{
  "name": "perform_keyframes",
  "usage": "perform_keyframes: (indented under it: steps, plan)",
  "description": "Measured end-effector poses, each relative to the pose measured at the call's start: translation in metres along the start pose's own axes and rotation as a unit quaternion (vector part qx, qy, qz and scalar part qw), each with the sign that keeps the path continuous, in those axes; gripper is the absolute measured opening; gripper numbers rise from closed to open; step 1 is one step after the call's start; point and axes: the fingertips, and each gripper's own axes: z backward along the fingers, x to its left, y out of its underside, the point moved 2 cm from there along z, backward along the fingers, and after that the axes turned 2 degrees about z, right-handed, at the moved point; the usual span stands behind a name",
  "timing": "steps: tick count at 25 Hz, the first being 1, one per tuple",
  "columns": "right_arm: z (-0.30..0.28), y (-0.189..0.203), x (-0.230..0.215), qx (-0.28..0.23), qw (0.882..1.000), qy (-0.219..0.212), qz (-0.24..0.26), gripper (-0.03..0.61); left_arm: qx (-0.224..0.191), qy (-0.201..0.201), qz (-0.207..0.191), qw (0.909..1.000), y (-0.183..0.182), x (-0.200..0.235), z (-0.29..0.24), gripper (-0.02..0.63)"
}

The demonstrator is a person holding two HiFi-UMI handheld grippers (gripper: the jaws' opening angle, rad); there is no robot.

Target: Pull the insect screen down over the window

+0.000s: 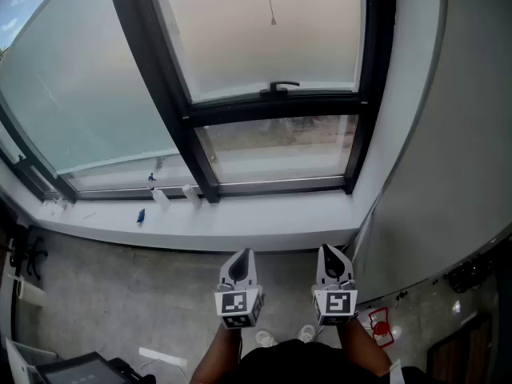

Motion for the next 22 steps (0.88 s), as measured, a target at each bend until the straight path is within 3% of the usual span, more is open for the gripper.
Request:
perform_keyframes:
  steps: [22]
  plan:
    - [0.008,0.010,-0.017,0.009,1.000,0.009,-0.009,0.003,0.000,0.004,-0.009,1.0000,0.003,-0.018,0.000,0.003]
